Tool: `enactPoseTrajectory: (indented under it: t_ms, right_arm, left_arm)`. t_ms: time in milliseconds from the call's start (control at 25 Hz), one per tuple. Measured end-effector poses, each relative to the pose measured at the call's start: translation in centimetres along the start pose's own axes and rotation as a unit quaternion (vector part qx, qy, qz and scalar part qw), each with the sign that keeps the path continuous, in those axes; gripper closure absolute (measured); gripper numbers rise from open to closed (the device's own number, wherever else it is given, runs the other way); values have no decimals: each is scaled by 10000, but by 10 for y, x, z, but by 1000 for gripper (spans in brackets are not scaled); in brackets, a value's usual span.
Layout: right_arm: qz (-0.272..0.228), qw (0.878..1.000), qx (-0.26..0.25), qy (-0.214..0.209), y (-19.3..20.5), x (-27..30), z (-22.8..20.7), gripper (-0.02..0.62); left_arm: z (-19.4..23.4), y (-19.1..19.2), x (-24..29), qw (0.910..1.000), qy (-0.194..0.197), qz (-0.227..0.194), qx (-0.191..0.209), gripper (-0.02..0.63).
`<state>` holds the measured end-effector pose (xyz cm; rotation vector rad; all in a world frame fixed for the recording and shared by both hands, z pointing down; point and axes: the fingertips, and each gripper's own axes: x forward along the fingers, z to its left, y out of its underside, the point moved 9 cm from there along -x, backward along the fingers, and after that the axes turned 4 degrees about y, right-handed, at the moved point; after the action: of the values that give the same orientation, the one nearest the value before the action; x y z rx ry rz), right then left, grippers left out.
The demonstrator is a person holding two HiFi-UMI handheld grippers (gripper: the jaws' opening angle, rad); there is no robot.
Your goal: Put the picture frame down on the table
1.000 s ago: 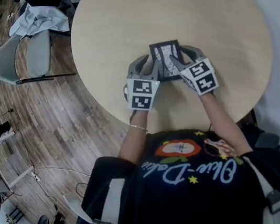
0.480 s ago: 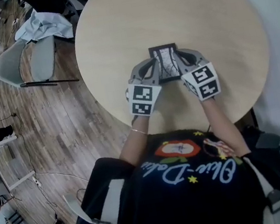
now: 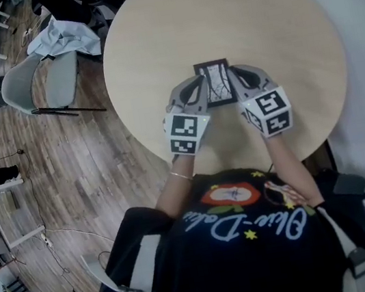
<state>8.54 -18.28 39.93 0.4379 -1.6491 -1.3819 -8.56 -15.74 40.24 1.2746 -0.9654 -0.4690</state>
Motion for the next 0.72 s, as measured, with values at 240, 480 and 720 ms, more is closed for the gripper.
enactPoseTrajectory:
  t_ms: [240, 480, 720]
  right_arm:
    - [-162, 9998, 81, 19, -9, -14, 1, 597]
    - [-202, 9997, 106, 35, -8, -22, 3, 597]
    - [-215, 9997, 125, 26, -8, -25, 4, 597]
  left_arm:
    - [-8, -8, -10, 9999, -24, -90, 77, 604]
    - [-13, -9, -16, 9999, -52, -119, 91, 604]
    - [-16, -7, -20, 9999, -52, -94, 87, 604]
